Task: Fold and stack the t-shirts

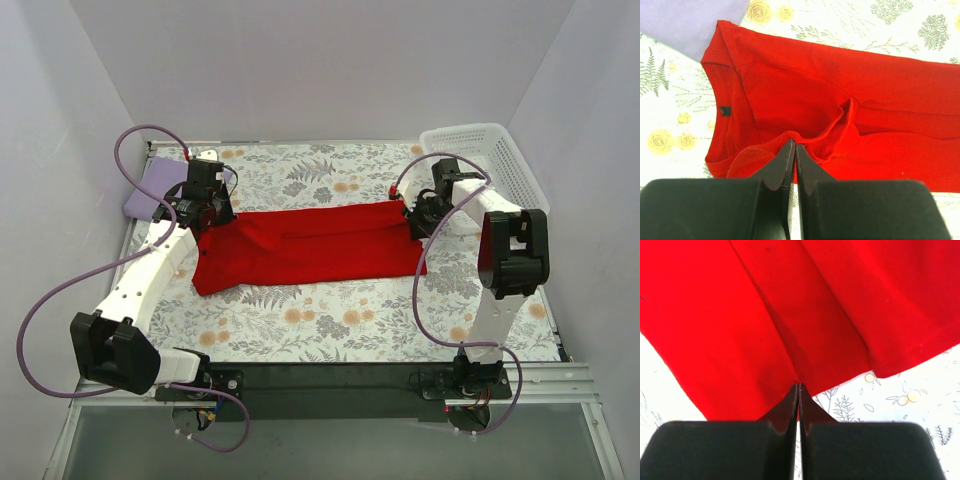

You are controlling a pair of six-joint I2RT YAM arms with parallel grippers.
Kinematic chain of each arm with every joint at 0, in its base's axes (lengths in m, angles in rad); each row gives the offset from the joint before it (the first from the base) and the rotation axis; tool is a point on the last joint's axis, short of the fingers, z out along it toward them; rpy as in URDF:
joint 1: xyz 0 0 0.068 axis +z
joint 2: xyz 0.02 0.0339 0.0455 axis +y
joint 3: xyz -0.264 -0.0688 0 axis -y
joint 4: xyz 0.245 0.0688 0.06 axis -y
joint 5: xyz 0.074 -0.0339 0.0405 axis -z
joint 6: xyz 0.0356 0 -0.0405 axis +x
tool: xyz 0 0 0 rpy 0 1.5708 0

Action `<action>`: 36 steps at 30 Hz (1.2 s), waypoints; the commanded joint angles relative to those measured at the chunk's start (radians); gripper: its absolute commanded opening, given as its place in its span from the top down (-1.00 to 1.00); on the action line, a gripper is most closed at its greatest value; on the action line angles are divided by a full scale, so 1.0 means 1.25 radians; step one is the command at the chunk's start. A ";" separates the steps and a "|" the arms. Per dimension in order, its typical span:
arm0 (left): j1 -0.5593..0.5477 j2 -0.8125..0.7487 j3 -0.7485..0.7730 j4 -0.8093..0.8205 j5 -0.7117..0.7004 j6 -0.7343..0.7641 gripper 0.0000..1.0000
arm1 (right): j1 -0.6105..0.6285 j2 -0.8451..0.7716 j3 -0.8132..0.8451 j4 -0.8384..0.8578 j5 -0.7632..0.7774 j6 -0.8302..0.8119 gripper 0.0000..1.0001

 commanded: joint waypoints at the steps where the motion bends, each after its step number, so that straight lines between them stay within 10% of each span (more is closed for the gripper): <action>1: 0.004 -0.042 0.006 0.015 0.003 0.009 1.00 | 0.002 0.001 0.040 0.003 0.010 0.016 0.97; 6: 0.004 -0.058 -0.011 0.037 0.026 0.035 1.00 | 0.009 -0.026 0.061 0.001 -0.010 0.036 0.36; 21: 0.004 -0.089 -0.075 0.090 0.105 0.144 1.00 | 0.232 -0.030 0.149 -0.017 -0.315 -0.195 -0.08; 36: 0.004 -0.206 -0.205 0.135 0.186 0.241 1.00 | 0.427 0.332 0.673 -0.010 -0.493 -0.113 -0.47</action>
